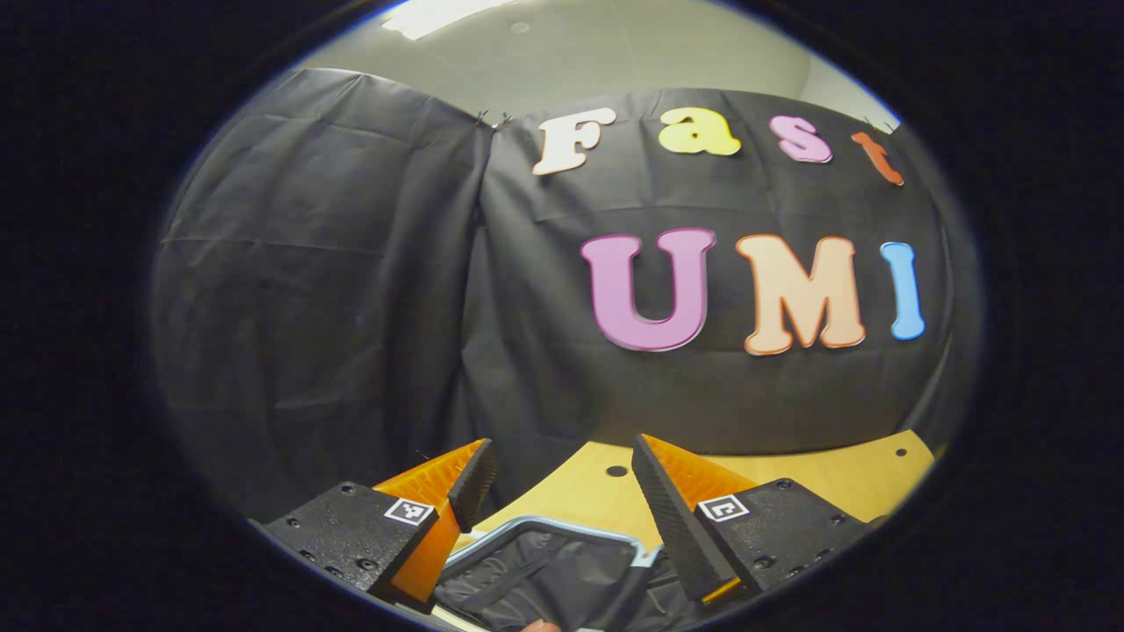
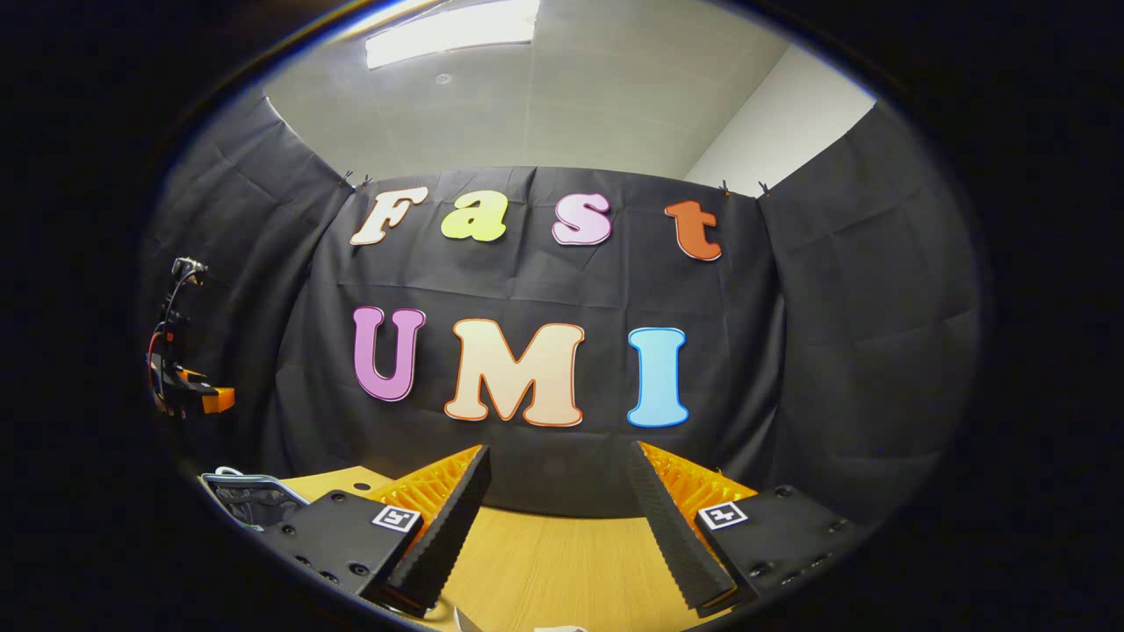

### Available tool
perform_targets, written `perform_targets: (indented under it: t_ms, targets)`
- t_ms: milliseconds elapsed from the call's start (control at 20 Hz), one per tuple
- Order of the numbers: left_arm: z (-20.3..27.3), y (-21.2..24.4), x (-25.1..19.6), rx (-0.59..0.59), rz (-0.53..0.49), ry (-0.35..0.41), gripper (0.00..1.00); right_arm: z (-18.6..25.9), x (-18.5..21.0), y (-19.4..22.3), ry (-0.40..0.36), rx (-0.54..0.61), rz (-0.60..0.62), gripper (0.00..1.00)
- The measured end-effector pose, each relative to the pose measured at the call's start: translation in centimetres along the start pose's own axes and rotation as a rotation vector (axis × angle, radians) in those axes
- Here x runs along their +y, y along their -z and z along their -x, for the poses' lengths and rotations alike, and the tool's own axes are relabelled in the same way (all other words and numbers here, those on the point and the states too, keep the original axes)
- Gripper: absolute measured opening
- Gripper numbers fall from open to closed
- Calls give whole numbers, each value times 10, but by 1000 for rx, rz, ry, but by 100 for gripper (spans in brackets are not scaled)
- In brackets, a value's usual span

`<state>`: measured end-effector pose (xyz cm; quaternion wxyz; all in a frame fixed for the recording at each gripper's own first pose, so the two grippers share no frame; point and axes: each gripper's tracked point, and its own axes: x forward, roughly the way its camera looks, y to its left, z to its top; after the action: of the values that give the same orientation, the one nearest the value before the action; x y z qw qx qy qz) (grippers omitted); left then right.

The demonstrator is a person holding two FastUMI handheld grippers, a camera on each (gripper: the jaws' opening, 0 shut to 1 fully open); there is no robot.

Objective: First open the suitcase, pack the skin care products into it, and then close the suitcase.

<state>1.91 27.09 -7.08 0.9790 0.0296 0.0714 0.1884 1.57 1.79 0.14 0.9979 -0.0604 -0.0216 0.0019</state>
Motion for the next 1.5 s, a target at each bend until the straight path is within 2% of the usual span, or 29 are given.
perform_targets:
  t_ms: [50, 100, 150, 300, 400, 500, 550, 650, 700, 1000, 1150, 1500]
  targets:
    - [5, -5, -18, -14, 4, 21, 96, 2, -5, -1, 1, 0, -2, 96]
    - [12, -13, -31, -27, 8, 40, 93, 5, -10, -1, 3, -2, -5, 99]
    - [20, -18, -42, -36, 12, 60, 93, 7, -15, -1, 4, -2, -10, 96]
    - [43, -29, -82, -58, 18, 119, 96, 16, -25, -3, 4, -5, -20, 99]
    - [60, -27, -112, -56, 29, 172, 96, 22, -32, -5, 0, -12, -23, 99]
    - [74, -24, -143, -50, 31, 227, 93, 30, -38, -4, -5, -12, -28, 99]
    - [81, -18, -159, -37, 28, 249, 96, 34, -40, -3, -10, -9, -31, 98]
    - [97, -10, -188, -22, 26, 298, 93, 42, -47, -1, -16, -7, -30, 96]
    - [104, -5, -202, -10, 29, 321, 96, 46, -52, -2, -18, -8, -28, 99]
    - [138, 44, -285, 81, 56, 444, 93, 67, -83, -1, -4, -6, -8, 96]
    - [147, 80, -319, 148, 33, 488, 93, 74, -101, 1, 22, 0, 0, 99]
    - [162, 160, -363, 303, 11, 544, 93, 82, -129, 17, 64, 43, 39, 99]
